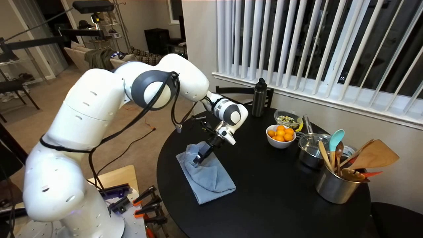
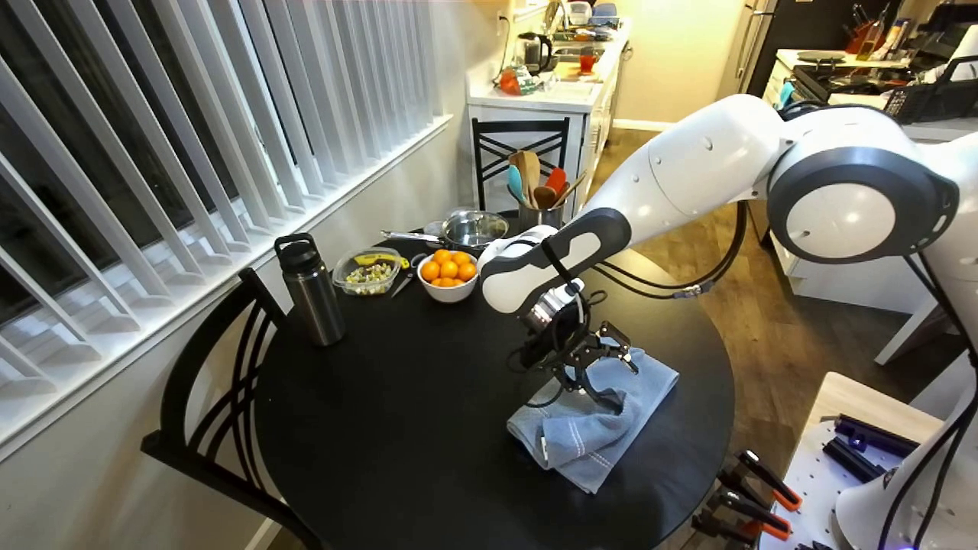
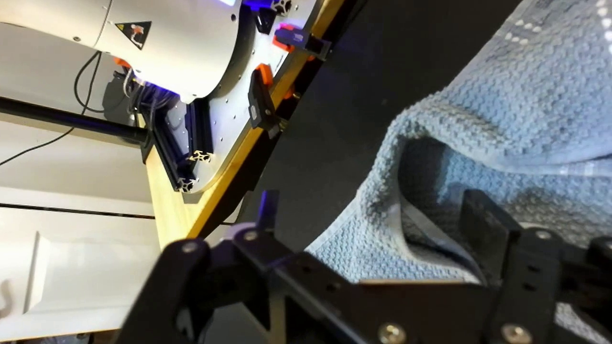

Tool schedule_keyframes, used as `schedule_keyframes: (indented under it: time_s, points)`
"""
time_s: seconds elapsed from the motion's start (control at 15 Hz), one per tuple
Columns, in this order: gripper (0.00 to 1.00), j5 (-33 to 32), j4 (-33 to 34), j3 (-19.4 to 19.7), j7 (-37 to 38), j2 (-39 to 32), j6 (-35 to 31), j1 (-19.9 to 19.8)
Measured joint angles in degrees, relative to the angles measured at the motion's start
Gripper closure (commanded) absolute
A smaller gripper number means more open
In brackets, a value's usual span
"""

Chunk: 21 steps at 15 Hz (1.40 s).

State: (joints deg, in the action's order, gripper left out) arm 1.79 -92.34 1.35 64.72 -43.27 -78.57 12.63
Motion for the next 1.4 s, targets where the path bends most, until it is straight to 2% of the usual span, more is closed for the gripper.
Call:
schedule_keyframes:
  time_s: [0.33,0.6,1.0,1.27,1.4]
  points:
    - [0.00,1.4,-2.0,0.1,0.0,5.0,-8.3,-0.4]
    - [0.00,1.5,-8.3,0.0,0.0,11.9,-15.4,-0.5]
    - [0.00,0.0,-24.2,-1.8,0.0,27.1,-22.0,-0.1]
    - [0.00,-0.5,-36.3,-3.9,0.1,39.2,-31.1,0.2]
    - [0.00,-2.8,-42.6,-4.9,1.0,44.6,-36.3,0.1]
